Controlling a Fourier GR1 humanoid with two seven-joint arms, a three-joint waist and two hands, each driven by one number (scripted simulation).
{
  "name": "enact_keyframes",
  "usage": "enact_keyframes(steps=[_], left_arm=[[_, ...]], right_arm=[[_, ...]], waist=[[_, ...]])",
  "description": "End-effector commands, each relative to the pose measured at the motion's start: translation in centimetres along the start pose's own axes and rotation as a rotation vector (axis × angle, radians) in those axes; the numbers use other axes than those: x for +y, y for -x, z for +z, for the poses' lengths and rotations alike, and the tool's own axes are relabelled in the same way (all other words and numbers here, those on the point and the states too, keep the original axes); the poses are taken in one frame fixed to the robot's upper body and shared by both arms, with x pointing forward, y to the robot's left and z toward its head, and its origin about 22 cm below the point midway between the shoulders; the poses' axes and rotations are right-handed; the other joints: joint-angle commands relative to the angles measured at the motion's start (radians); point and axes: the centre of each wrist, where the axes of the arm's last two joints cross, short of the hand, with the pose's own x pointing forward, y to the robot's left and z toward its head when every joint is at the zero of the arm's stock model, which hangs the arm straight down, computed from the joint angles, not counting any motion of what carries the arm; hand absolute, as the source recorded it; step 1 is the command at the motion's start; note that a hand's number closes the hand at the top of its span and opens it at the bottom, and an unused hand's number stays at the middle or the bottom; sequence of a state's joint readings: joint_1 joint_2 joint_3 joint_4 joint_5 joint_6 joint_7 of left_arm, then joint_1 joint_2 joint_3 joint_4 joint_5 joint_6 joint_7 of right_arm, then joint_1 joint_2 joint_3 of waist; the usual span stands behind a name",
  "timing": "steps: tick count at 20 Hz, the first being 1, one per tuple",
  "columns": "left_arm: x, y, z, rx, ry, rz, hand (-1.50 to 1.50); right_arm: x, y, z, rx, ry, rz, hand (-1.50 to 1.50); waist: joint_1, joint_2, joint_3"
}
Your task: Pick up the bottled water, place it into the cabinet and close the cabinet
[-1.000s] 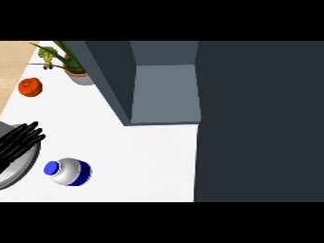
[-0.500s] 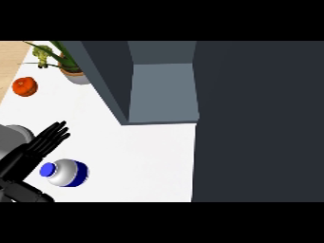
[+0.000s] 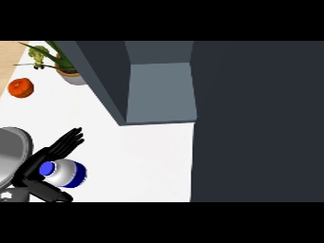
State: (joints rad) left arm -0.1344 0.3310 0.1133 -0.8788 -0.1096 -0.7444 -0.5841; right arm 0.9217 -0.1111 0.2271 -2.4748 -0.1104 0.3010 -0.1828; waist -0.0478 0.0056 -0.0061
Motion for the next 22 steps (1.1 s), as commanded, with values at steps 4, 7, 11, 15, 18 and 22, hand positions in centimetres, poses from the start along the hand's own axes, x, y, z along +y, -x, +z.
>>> enact_keyframes(steps=[4,7,11,15,18,22], left_arm=[[-1.9,3.5,0.6,-0.064,0.171,0.181,-1.5],[-2.2,3.3,-1.6,-0.111,0.166,0.19,-1.5],[-2.4,4.4,-1.5,-0.104,0.113,0.236,1.5],[-2.7,4.5,-2.7,-0.1,0.127,0.271,1.5],[-3.3,5.4,-1.6,-0.121,0.129,0.328,1.5],[-4.5,6.1,-2.6,-0.162,0.025,0.309,1.5]], right_arm=[[0.2,-2.0,0.6,-0.019,0.002,-0.013,-1.5],[0.3,-1.9,0.2,-0.045,0.012,-0.014,-1.5],[0.3,-1.9,0.4,-0.028,0.017,-0.002,-1.5],[0.4,-1.8,0.5,-0.03,-0.012,0.005,-1.5],[0.2,-1.4,0.6,-0.026,0.02,0.003,-1.5],[0.3,-1.5,0.8,-0.026,0.017,0.008,-1.5]], waist=[[0.0,-0.001,0.0],[0.005,0.002,0.0],[0.002,0.004,0.0],[0.001,0.004,0.0],[0.016,0.002,0.001],[0.012,0.0,0.001]])
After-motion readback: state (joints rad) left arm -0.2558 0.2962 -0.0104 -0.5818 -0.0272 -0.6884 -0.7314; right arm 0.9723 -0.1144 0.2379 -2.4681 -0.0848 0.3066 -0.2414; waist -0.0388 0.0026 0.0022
